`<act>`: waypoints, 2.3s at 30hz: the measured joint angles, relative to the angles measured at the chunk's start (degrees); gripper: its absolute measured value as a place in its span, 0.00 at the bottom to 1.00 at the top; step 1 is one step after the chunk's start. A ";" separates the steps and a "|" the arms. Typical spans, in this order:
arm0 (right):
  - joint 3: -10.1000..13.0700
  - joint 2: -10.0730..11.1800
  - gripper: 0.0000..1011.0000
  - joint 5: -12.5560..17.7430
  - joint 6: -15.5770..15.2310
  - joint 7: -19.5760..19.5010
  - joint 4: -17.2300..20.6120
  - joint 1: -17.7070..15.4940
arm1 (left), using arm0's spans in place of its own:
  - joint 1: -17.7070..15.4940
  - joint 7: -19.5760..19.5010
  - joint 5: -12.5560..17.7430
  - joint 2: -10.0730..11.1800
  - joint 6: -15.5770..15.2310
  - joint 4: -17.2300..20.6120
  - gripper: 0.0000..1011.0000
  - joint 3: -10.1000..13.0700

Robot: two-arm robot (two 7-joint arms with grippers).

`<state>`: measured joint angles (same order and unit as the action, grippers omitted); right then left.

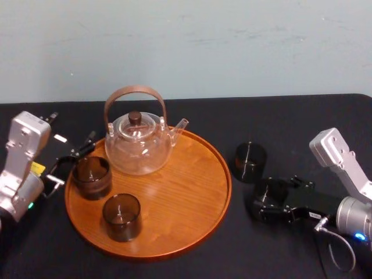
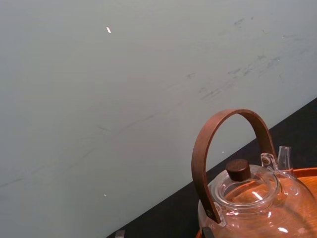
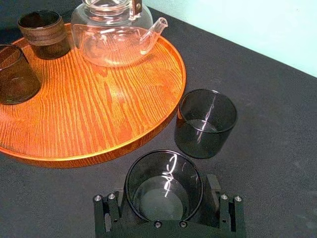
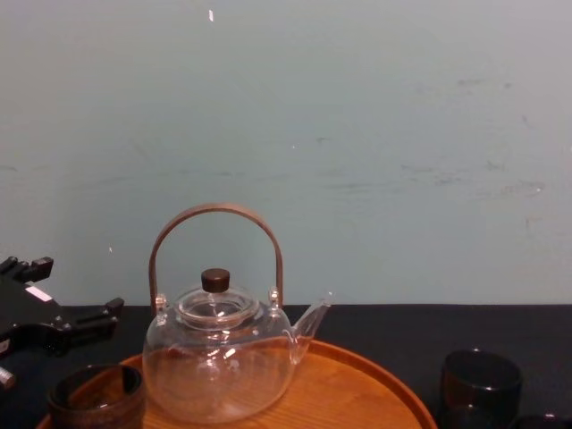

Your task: Pick up the glass from the table and place it on the tray.

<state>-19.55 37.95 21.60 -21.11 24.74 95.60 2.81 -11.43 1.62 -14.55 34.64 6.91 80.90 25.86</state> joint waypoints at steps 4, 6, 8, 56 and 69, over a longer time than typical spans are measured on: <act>0.02 0.00 0.99 0.00 0.00 0.00 0.00 -0.01 | 0.00 0.00 0.00 0.00 0.00 0.00 0.99 0.00; 0.05 0.01 0.99 0.01 -0.01 -0.01 0.01 -0.04 | 0.00 0.00 0.00 0.00 0.00 0.00 0.99 0.00; 0.07 0.01 0.99 0.01 0.00 0.00 0.02 -0.07 | 0.00 0.00 0.00 0.00 0.00 0.00 0.99 0.00; 0.29 2.68 0.89 4.07 1.86 4.45 1.99 2.86 | 0.00 0.00 0.00 0.00 0.00 0.00 0.99 0.00; -4.16 1.66 0.89 3.87 4.63 6.91 0.26 8.46 | 0.00 0.00 0.00 0.00 0.00 0.00 0.99 0.00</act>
<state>-23.71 39.61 25.47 -16.48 31.65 95.86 11.27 -11.43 1.62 -14.55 34.65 6.91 80.90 25.86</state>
